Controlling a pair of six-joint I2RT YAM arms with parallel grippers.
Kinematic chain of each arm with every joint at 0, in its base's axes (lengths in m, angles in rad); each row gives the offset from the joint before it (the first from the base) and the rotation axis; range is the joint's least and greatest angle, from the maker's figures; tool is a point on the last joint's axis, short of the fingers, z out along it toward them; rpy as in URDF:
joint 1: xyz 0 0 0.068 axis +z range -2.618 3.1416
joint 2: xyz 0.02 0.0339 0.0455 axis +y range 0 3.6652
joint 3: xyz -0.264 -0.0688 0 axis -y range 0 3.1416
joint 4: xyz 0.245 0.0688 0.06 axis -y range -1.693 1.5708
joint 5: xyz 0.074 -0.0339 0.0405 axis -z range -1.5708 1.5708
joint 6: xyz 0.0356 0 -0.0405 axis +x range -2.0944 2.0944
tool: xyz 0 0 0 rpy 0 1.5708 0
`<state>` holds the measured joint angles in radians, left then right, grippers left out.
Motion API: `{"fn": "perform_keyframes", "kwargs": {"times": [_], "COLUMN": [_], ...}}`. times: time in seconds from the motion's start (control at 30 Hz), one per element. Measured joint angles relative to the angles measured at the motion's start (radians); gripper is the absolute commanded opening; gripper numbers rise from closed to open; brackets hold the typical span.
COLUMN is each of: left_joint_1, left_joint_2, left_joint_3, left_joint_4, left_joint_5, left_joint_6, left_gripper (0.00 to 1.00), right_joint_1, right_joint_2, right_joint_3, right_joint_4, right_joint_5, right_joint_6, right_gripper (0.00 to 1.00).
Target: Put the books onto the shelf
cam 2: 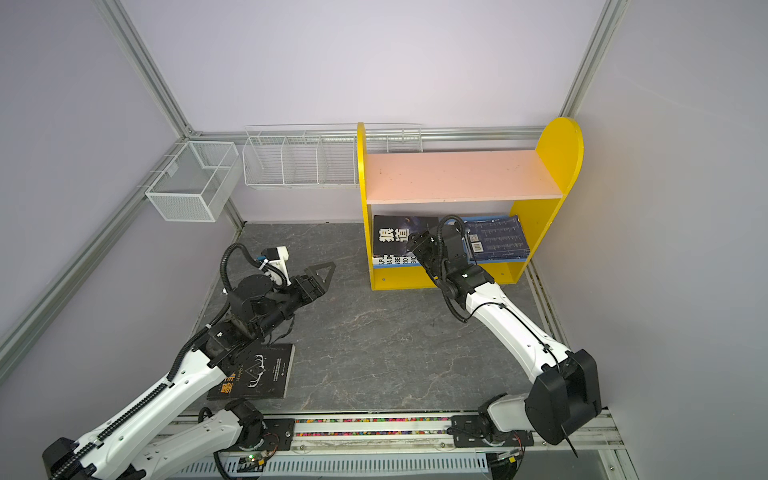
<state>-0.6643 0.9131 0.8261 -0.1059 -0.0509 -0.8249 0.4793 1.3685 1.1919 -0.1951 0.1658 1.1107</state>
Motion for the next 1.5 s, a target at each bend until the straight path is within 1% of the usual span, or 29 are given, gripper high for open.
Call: {"fn": "perform_keyframes", "kwargs": {"times": [0.1,0.23,0.33,0.43,0.63,0.93,1.3,1.5], "left_joint_1": [0.002,0.003,0.003,0.003,0.003,0.003,0.005,0.005], "left_joint_2": [-0.003,-0.005,-0.005,-0.007,-0.014,0.015,0.024,0.035], "left_joint_3": [0.000,0.000,-0.001,-0.001,-0.001,-0.001,-0.001,-0.001], "left_joint_4": [0.000,0.000,0.000,0.000,-0.002,-0.002,-0.004,-0.003], "left_joint_5": [0.000,0.000,0.000,-0.001,-0.004,-0.004,-0.004,-0.003], "left_joint_6": [0.000,0.000,0.000,0.000,0.000,0.000,0.000,-0.004], "left_gripper": [0.90,0.90,0.90,0.90,0.90,0.90,0.90,0.90], "right_joint_1": [0.000,-0.008,-0.034,-0.071,-0.126,-0.135,-0.138,-0.143], "right_joint_2": [-0.005,0.026,0.064,0.095,0.154,0.216,0.226,0.195], "right_joint_3": [0.029,0.136,0.201,0.205,0.205,0.209,0.208,0.194], "right_joint_4": [-0.046,-0.132,-0.174,-0.211,-0.247,-0.233,-0.203,-0.197], "right_joint_5": [0.035,0.081,0.084,0.068,0.042,-0.029,-0.028,-0.002], "right_joint_6": [-0.079,-0.231,-0.315,-0.362,-0.435,-0.509,-0.526,-0.560], "right_gripper": [0.74,0.75,0.74,0.72,0.71,0.66,0.66,0.68]}}
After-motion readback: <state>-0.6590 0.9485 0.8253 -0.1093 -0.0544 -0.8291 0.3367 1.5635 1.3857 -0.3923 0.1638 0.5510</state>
